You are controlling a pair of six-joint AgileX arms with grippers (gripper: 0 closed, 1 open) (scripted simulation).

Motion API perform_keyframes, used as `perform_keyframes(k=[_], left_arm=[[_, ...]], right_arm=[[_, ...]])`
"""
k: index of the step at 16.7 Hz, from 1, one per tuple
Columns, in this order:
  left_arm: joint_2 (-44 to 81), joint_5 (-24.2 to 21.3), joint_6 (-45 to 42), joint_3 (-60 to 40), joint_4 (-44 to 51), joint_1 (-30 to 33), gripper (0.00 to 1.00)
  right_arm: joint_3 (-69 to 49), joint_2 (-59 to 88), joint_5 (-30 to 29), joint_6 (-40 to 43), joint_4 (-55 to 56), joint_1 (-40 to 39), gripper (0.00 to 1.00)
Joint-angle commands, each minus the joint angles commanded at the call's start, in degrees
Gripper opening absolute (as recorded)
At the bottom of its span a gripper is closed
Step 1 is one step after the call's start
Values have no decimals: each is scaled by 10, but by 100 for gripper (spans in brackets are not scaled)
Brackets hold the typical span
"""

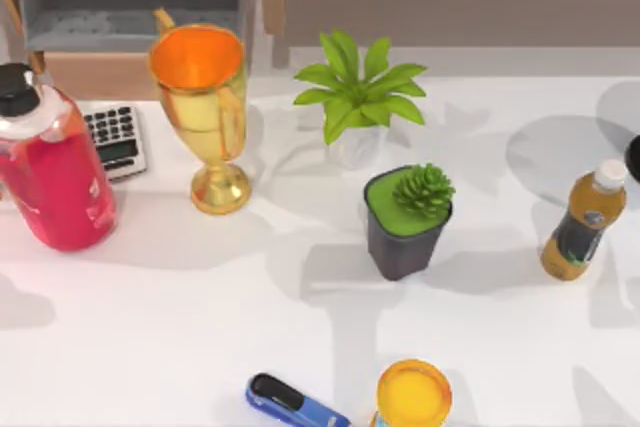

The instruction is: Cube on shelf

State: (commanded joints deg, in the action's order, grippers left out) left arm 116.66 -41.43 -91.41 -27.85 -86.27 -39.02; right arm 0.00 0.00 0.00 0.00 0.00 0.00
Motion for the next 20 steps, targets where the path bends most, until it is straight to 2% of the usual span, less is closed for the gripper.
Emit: perform_keyframes(k=[9,15,20], left_arm=[[0,0,0,-1,0,1,100],[-12,-28,-2,34,-21,-27,100],[-11,-24,-3,29,-17,-28,100]], right_arm=[[0,0,0,0,0,0,100],[0,0,0,0,0,0,100],[0,0,0,0,0,0,100]])
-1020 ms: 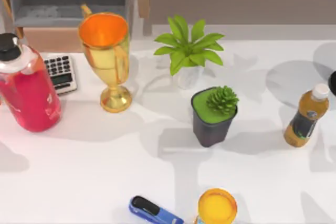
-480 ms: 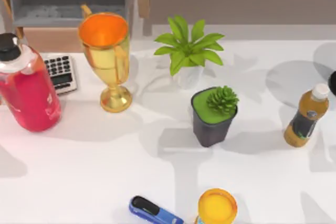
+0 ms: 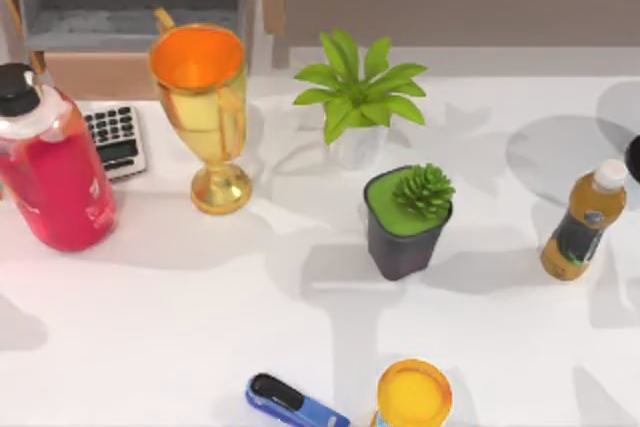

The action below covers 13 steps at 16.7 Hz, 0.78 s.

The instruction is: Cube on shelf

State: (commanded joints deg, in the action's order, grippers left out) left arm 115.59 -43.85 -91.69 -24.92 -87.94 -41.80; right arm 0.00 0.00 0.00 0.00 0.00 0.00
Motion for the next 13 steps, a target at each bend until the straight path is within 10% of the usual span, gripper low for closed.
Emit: perform_keyframes(k=[13], left_arm=[[32,196,0,-381,398,-100,100]], right_arm=[[0,0,0,0,0,0,100]])
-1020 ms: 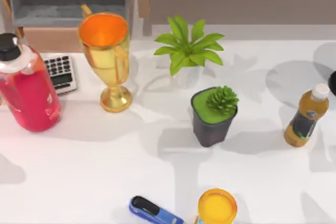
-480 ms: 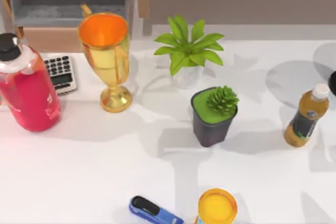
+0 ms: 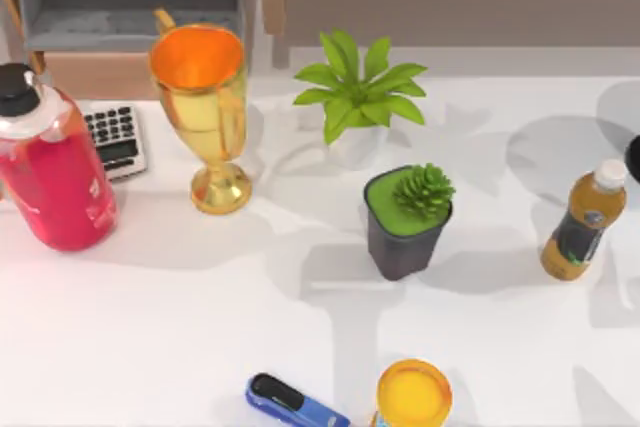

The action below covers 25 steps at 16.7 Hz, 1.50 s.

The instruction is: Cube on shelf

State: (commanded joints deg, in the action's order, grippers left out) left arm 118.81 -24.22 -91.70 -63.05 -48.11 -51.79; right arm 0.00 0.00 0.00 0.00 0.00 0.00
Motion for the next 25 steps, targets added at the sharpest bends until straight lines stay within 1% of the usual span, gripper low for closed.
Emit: perform_keyframes(k=[3,7,11,14,16,18,21,23,25], left_arm=[[26,48,29,-143,184,4,100],[70,100,93,-338,468,32,100],[114,136,182,-528,759,89,100],[150,151,257,-659,959,146,100],[178,156,308,-735,1075,186,100],[210,158,356,-799,1177,222,100],[256,158,418,-871,1291,267,100],[280,157,446,-899,1337,287,100],[294,156,461,-912,1360,298,100]], right_arm=[[0,0,0,0,0,0,100],[0,0,0,0,0,0,100],[0,0,0,0,0,0,100],[0,0,0,0,0,0,100],[0,0,0,0,0,0,100],[0,0,0,0,0,0,100],[0,0,0,0,0,0,100],[0,0,0,0,0,0,100],[0,0,0,0,0,0,100]])
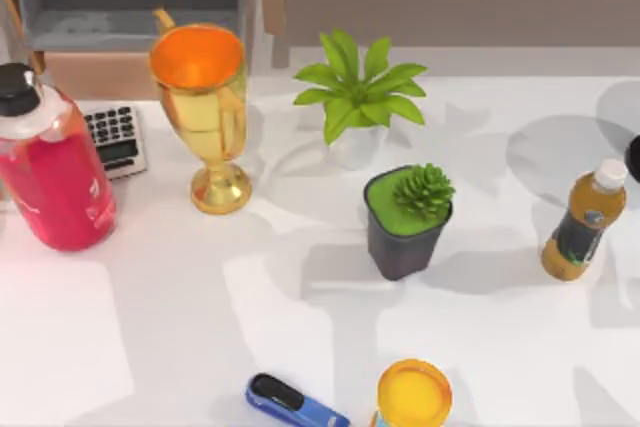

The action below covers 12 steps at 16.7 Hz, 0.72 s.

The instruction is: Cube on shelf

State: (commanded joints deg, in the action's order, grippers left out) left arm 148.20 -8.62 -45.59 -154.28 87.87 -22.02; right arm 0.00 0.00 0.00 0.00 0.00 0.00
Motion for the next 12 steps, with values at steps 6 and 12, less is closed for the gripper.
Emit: perform_keyframes(k=[6,12], left_arm=[[0,0,0,1,0,-1,100],[-22,0,0,80,-56,0,100]], right_arm=[[0,0,0,0,0,0,100],[0,0,0,0,0,0,100]])
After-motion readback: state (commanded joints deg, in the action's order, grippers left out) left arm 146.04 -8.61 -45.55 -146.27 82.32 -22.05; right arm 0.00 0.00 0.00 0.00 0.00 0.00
